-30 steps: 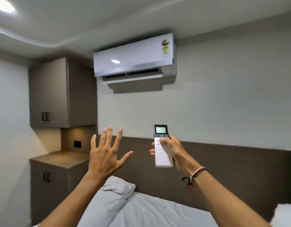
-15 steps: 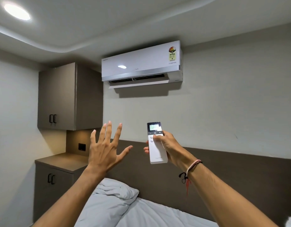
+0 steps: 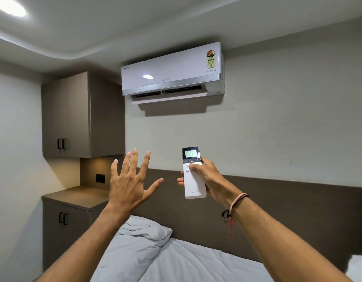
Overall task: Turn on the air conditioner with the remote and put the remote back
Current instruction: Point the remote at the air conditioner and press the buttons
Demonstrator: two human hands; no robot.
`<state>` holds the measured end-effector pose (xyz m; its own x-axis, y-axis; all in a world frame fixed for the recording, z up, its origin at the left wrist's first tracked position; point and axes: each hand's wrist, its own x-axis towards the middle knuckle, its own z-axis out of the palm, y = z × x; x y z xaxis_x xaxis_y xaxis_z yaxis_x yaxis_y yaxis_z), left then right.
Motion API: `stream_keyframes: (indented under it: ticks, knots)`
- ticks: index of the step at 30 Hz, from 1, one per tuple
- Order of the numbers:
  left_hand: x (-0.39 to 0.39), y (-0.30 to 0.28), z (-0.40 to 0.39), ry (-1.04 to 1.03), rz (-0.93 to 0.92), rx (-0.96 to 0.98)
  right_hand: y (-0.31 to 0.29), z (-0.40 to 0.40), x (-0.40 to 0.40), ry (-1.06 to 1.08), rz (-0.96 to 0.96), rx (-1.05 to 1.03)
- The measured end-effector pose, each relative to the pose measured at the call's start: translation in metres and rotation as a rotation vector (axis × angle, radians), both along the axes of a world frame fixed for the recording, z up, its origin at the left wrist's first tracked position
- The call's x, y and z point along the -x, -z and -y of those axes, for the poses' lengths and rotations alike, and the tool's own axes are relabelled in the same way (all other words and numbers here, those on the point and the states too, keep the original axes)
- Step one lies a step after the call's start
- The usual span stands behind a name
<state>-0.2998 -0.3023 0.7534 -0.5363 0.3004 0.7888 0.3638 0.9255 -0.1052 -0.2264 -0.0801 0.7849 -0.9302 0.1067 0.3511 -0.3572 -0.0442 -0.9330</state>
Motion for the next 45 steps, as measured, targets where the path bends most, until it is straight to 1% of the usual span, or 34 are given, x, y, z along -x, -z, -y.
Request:
stream_keyframes:
  ticks: [24,31,45]
  knots:
    - [-0.012,0.005,-0.006,0.012,-0.007,0.014,0.001,-0.001,-0.013,0.004,0.017,-0.003]
    - [-0.013,0.007,-0.002,0.006,-0.007,0.017,0.007,-0.002,-0.014,0.0,0.043,0.043]
    - [-0.02,0.004,0.001,0.006,-0.011,0.021,0.007,-0.001,-0.021,0.006,0.05,0.035]
